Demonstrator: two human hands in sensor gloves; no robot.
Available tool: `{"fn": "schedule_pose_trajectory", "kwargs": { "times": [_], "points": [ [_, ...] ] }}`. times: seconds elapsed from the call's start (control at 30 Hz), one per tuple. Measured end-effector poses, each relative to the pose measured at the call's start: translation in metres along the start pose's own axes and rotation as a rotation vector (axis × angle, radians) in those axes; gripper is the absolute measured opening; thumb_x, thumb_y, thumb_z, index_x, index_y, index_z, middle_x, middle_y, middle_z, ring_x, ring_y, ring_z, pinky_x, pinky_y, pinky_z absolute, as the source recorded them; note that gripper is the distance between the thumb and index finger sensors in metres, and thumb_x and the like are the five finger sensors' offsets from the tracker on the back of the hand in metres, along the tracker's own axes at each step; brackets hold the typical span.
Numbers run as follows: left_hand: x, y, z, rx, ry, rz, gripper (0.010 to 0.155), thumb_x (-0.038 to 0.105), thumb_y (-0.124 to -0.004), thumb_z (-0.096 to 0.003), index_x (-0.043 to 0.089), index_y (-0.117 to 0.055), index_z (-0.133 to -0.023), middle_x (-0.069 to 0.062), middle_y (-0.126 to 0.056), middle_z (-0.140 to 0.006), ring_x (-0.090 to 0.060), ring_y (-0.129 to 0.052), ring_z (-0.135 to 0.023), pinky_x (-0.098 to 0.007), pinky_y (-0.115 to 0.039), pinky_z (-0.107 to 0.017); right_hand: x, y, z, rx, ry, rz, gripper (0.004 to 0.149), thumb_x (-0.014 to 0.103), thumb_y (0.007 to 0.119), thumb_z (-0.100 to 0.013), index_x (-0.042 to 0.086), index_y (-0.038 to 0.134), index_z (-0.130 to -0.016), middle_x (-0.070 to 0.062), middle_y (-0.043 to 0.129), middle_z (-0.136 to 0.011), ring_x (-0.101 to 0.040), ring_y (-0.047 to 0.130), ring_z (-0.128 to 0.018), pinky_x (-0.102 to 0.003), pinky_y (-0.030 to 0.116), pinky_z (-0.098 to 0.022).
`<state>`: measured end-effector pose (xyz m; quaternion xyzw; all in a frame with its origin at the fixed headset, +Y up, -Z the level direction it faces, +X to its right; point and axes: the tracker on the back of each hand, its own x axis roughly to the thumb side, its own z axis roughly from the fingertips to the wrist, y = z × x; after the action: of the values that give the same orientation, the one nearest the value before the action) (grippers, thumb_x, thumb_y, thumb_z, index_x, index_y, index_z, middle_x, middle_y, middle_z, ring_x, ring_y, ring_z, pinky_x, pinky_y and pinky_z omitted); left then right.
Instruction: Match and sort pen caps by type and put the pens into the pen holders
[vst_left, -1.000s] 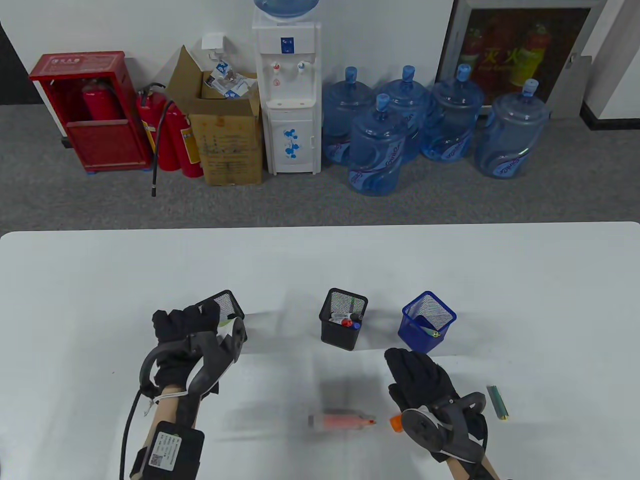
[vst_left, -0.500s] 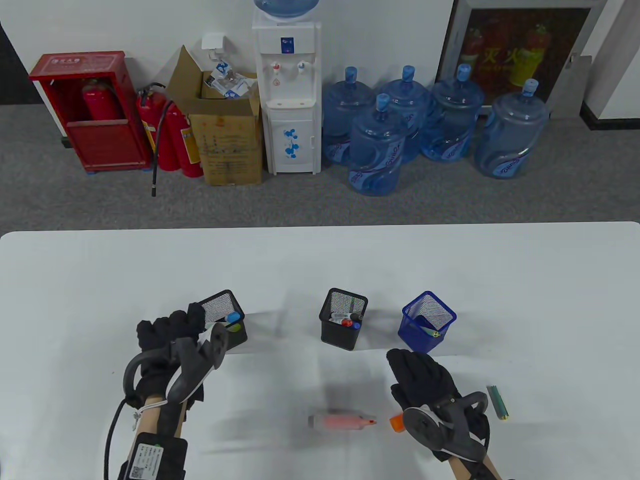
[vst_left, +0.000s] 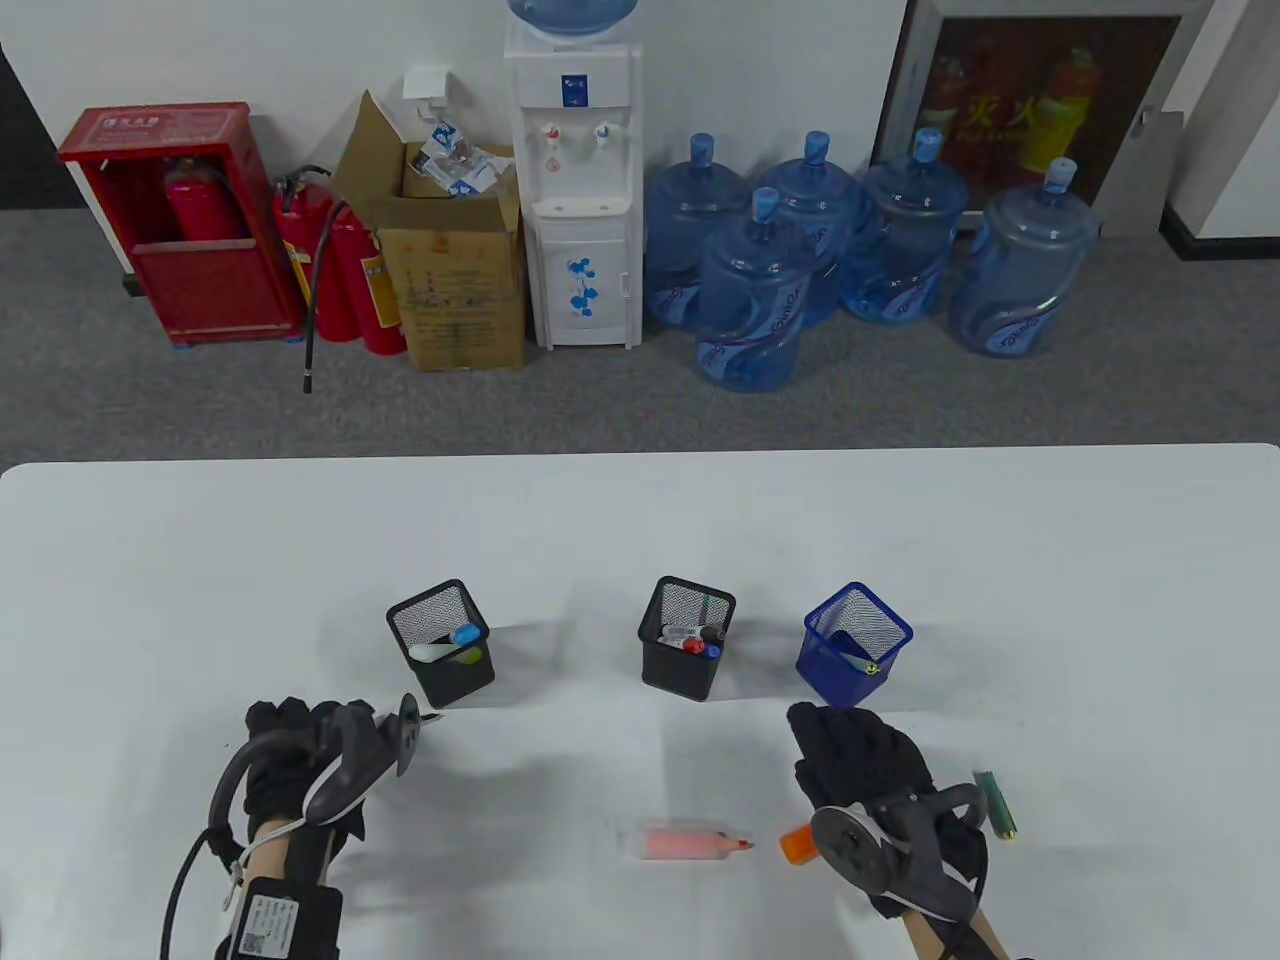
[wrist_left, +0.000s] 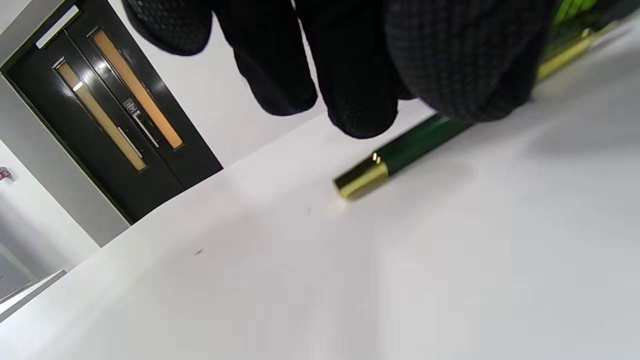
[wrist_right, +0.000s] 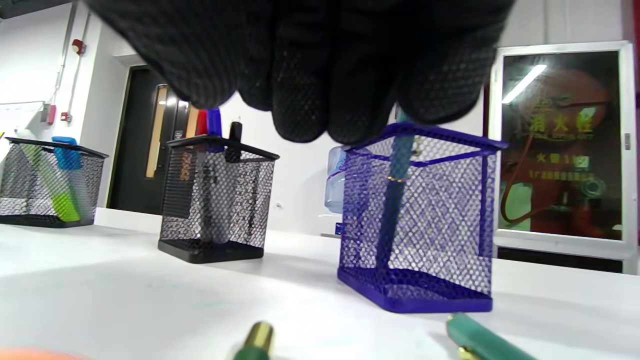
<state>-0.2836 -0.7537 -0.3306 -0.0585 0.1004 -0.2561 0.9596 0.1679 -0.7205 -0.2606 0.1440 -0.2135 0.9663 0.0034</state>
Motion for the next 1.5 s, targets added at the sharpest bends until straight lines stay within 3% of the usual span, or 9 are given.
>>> {"fn": "schedule_pose_trajectory", "kwargs": {
  "times": [0.33, 0.57, 0.73, 0.87, 1.13, 1.27, 1.37, 1.5],
  "points": [
    [0.0, -0.008, -0.003, -0.01, 0.035, 0.016, 0.048, 0.042, -0.085, -0.0324, 0.046, -0.085, -0.081, 0.014, -0.101, -0.082, -0.021, -0.094, -0.083, -0.058, -0.062, -0.077, -0.017, 0.0, 0.0, 0.0, 0.101, -0.029, 0.055, 0.041, 0.075, -0.042, 0.02, 0.077, -0.093, -0.001, 0.093, -0.084, -0.025, 0.096, -0.073, -0.046, 0.087, -0.053],
    [0.011, -0.011, -0.001, -0.05, 0.015, -0.058, 0.049, 0.038, -0.076, -0.0375, 0.041, -0.077, -0.087, 0.011, -0.094, -0.087, -0.023, -0.089, -0.086, -0.058, -0.061, -0.077, -0.018, 0.0, 0.001, -0.003, 0.115, -0.035, 0.054, 0.041, 0.075, -0.042, 0.02, 0.077, -0.092, -0.001, 0.093, -0.083, -0.024, 0.097, -0.072, -0.045, 0.088, -0.053],
    [0.012, -0.003, 0.009, -0.089, -0.015, -0.084, 0.047, 0.036, -0.07, -0.0388, 0.042, -0.076, -0.085, 0.011, -0.09, -0.09, -0.025, -0.087, -0.087, -0.06, -0.06, -0.076, -0.019, 0.0, 0.001, -0.002, 0.119, -0.04, 0.054, 0.041, 0.075, -0.042, 0.021, 0.078, -0.092, -0.001, 0.093, -0.083, -0.024, 0.097, -0.072, -0.045, 0.088, -0.053],
    [0.019, 0.025, 0.029, -0.021, -0.077, -0.002, 0.048, 0.035, -0.067, -0.0394, 0.04, -0.07, -0.087, 0.008, -0.094, -0.093, -0.026, -0.093, -0.087, -0.059, -0.066, -0.073, -0.02, 0.001, 0.001, 0.001, 0.126, -0.044, 0.053, 0.041, 0.075, -0.043, 0.021, 0.078, -0.092, -0.001, 0.094, -0.083, -0.024, 0.097, -0.071, -0.045, 0.088, -0.053],
    [0.076, 0.099, 0.08, 0.3, -0.266, 0.334, 0.051, 0.032, -0.073, -0.0393, 0.038, -0.068, -0.089, 0.01, -0.091, -0.088, -0.024, -0.092, -0.084, -0.06, -0.065, -0.074, -0.022, 0.002, 0.001, 0.009, 0.146, -0.054, 0.052, 0.04, 0.075, -0.043, 0.021, 0.079, -0.091, -0.001, 0.094, -0.082, -0.024, 0.098, -0.071, -0.045, 0.088, -0.052],
    [0.111, 0.106, 0.096, 0.349, -0.313, 0.445, 0.051, 0.031, -0.074, -0.0393, 0.038, -0.067, -0.09, 0.011, -0.091, -0.088, -0.024, -0.092, -0.084, -0.06, -0.065, -0.074, -0.026, 0.002, 0.001, 0.009, 0.157, -0.053, 0.051, 0.039, 0.075, -0.043, 0.021, 0.079, -0.091, -0.001, 0.095, -0.081, -0.024, 0.098, -0.07, -0.045, 0.088, -0.052],
    [0.127, 0.097, 0.1, 0.335, -0.351, 0.399, 0.052, 0.033, -0.072, -0.0392, 0.038, -0.067, -0.091, 0.01, -0.091, -0.086, -0.024, -0.093, -0.081, -0.06, -0.065, -0.074, -0.03, 0.002, 0.001, 0.007, 0.166, -0.051, 0.049, 0.039, 0.075, -0.043, 0.022, 0.081, -0.089, 0.0, 0.096, -0.079, -0.023, 0.099, -0.068, -0.044, 0.089, -0.05],
    [0.116, 0.091, 0.103, 0.366, -0.352, 0.344, 0.052, 0.034, -0.068, -0.0396, 0.038, -0.066, -0.091, 0.01, -0.09, -0.084, -0.023, -0.092, -0.079, -0.06, -0.065, -0.074, -0.041, -0.004, -0.001, -0.019, 0.184, -0.052, 0.045, 0.041, 0.076, -0.042, 0.021, 0.088, -0.08, 0.005, 0.102, -0.056, -0.015, 0.104, -0.04, -0.035, 0.092, -0.032]
  ]
}}
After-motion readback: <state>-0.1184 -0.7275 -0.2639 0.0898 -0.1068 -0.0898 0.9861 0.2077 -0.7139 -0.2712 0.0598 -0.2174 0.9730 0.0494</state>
